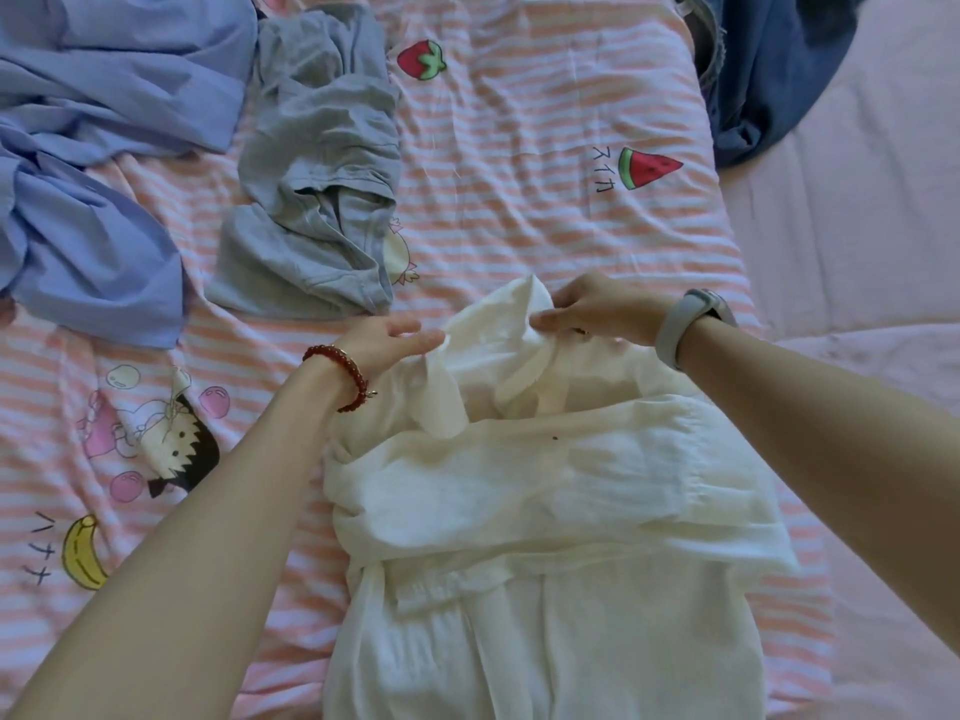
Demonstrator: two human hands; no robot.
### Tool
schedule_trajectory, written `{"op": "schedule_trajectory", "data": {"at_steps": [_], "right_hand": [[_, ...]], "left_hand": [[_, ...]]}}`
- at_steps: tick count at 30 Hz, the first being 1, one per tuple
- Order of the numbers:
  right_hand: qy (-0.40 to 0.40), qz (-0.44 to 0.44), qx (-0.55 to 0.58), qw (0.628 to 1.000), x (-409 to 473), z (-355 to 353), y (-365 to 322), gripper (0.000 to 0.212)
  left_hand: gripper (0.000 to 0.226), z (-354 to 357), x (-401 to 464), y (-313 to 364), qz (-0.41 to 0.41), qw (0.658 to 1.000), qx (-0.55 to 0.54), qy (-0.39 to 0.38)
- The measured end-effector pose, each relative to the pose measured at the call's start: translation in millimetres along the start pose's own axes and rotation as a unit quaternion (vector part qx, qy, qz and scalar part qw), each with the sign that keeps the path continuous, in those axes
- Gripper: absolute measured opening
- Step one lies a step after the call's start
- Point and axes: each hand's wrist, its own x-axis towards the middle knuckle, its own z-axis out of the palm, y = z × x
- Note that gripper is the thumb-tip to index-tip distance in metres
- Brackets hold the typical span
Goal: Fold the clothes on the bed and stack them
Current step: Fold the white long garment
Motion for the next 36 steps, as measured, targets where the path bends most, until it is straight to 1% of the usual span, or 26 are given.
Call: {"op": "schedule_trajectory", "data": {"at_steps": [3,5,7,8,10,12,13,14,17,18,21,22,23,24,25,26,27,28,29,30,31,32,33,34,35,36], "right_hand": [[0.008,-0.05,-0.035,0.998,-22.5,2.9,6.7,0.027],[0.052,-0.115,-0.112,0.986,-39.6,14.3,16.3,0.028],[0.115,-0.182,-0.224,0.95,-62.9,27.6,26.3,0.022],[0.15,-0.223,-0.283,0.921,-75.5,35.1,31.6,0.021],[0.2,-0.297,-0.362,0.861,-100.1,51.4,43.1,0.027],[0.213,-0.34,-0.384,0.832,-123.6,71.3,55.7,0.037],[0.216,-0.356,-0.389,0.821,-132.8,82.2,62.6,0.042],[0.213,-0.369,-0.396,0.813,-143.4,93.7,69.0,0.042],[0.185,-0.396,-0.414,0.799,-172.7,128.2,87.0,0.021],[0.175,-0.401,-0.414,0.798,-181.4,140.1,92.8,0.022],[0.135,-0.389,-0.419,0.809,-202.1,178.3,110.5,0.042],[0.118,-0.375,-0.425,0.815,-207.4,191.1,117.9,0.05],[0.096,-0.355,-0.428,0.826,-211.8,201.5,124.9,0.058],[0.072,-0.33,-0.428,0.838,-215.4,208.9,130.7,0.062],[0.052,-0.312,-0.428,0.846,-217.6,212.3,135.4,0.059],[0.051,-0.309,-0.427,0.848,-218.4,211.3,137.5,0.047],[0.067,-0.314,-0.42,0.849,-217.9,207.4,137.9,0.031],[0.093,-0.318,-0.41,0.85,-215.5,200.1,135.5,0.021],[0.132,-0.321,-0.401,0.848,-211.2,189.9,130.9,0.023],[0.178,-0.319,-0.397,0.842,-206.2,177.2,126.2,0.026],[0.224,-0.306,-0.4,0.835,-200.5,164.4,122.7,0.027],[0.264,-0.277,-0.407,0.829,-193.1,152.3,121.2,0.028],[0.291,-0.236,-0.419,0.827,-185.2,140.9,120.6,0.032],[0.293,-0.187,-0.428,0.834,-177.7,131.9,120.3,0.036],[0.274,-0.14,-0.429,0.849,-171.9,124.2,119.8,0.04],[0.245,-0.1,-0.421,0.868,-166.9,118.6,120.3,0.045]], "left_hand": [[0.049,2.0,-20.5,7.5,0.037,0.999,0.038,-0.011],[0.039,9.6,-40.8,7.9,0.096,0.994,0.05,-0.019],[0.035,21.0,-62.7,-1.7,0.158,0.984,0.083,0.018],[0.034,27.1,-73.4,-9.4,0.192,0.974,0.109,0.05],[0.028,41.0,-93.7,-29.4,0.286,0.935,0.185,0.099],[0.018,55.8,-113.2,-51.5,0.364,0.888,0.256,0.116],[0.014,62.4,-122.2,-60.7,0.387,0.871,0.282,0.114],[0.012,68.8,-131.1,-70.4,0.4,0.86,0.3,0.105],[0.013,85.9,-154.4,-96.7,0.44,0.821,0.349,0.099],[0.014,91.1,-162.9,-103.8,0.446,0.81,0.365,0.108],[0.017,107.2,-186.9,-128.4,0.445,0.793,0.402,0.105],[0.015,112.3,-194.2,-135.4,0.422,0.794,0.431,0.082],[0.011,115.8,-201.0,-139.9,0.384,0.796,0.466,0.045],[0.023,117.2,-206.2,-144.6,0.324,0.794,0.515,-0.009],[0.033,118.1,-210.2,-147.4,0.259,0.801,0.536,-0.066],[0.032,119.2,-212.3,-148.9,0.218,0.817,0.526,-0.089],[0.029,119.3,-212.4,-147.7,0.219,0.845,0.483,-0.073],[0.031,119.2,-211.3,-145.4,0.257,0.865,0.43,-0.024],[0.032,118.5,-208.0,-141.2,0.303,0.867,0.394,0.047],[0.031,116.7,-202.0,-134.6,0.333,0.856,0.378,0.117],[0.03,113.1,-192.7,-127.2,0.339,0.842,0.382,0.175],[0.03,109.0,-183.6,-116.7,0.325,0.83,0.405,0.203],[0.033,103.6,-173.1,-106.7,0.285,0.829,0.434,0.206],[0.04,96.8,-160.7,-101.5,0.225,0.842,0.456,0.18],[0.048,88.2,-148.5,-98.9,0.161,0.857,0.471,0.136],[0.05,80.4,-139.0,-100.2,0.118,0.875,0.463,0.086]]}}
